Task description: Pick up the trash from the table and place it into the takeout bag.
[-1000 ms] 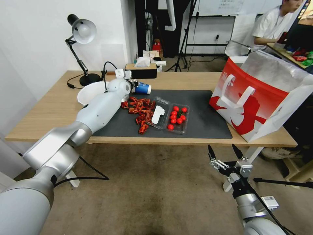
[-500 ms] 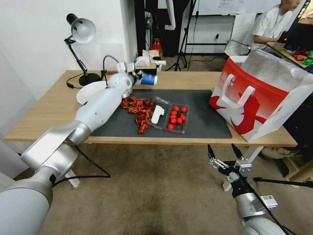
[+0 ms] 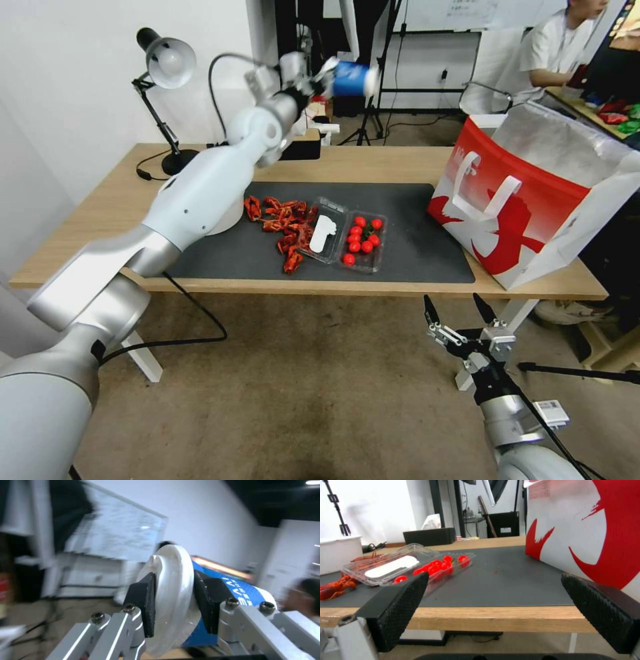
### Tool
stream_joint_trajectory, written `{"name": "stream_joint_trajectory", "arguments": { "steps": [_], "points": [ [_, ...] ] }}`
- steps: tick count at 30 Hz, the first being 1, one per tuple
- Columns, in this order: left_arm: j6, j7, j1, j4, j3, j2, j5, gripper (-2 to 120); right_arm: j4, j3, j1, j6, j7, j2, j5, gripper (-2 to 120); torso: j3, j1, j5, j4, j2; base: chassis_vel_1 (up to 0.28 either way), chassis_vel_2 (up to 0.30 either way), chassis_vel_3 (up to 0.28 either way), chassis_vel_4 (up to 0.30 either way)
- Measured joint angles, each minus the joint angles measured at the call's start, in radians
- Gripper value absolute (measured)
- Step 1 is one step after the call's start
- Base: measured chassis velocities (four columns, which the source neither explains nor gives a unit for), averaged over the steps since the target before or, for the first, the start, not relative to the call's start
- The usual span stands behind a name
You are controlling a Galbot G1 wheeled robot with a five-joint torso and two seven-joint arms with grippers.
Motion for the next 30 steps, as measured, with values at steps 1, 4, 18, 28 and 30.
{"name": "stream_joint_trajectory", "arguments": {
  "steps": [1,4,18,28,30],
  "points": [
    [-0.003,-0.018,-0.014,-0.026,0.023,-0.011,-0.002,27,0.000,-0.001,0.000,0.000,0.000,0.001,-0.001,100,0.000,0.000,0.0000,0.0000,0.000,0.000,0.000,0.000,0.000],
    [-0.012,-0.117,-0.056,-0.066,0.087,-0.068,0.027,27,0.001,-0.003,0.000,0.000,0.000,0.005,-0.004,100,0.000,0.000,0.0002,-0.0002,0.000,0.000,0.000,0.000,0.000],
    [-0.020,-0.247,-0.193,0.000,0.263,-0.311,0.224,27,0.008,0.001,-0.006,0.000,0.000,0.018,-0.008,100,0.000,0.000,0.0001,-0.0004,0.000,0.000,0.000,0.000,0.000],
    [0.007,-0.231,-0.173,0.028,0.403,-0.320,0.427,27,0.007,0.001,0.001,0.000,0.001,0.026,-0.007,100,0.000,0.000,-0.0002,0.0000,0.000,0.000,0.000,0.000,0.000],
    [0.003,-0.227,-0.168,0.027,0.410,-0.319,0.430,27,0.005,0.000,0.003,0.000,0.001,0.026,-0.007,100,0.000,0.000,-0.0001,0.0000,0.000,0.000,0.000,0.000,0.000]
  ]
}}
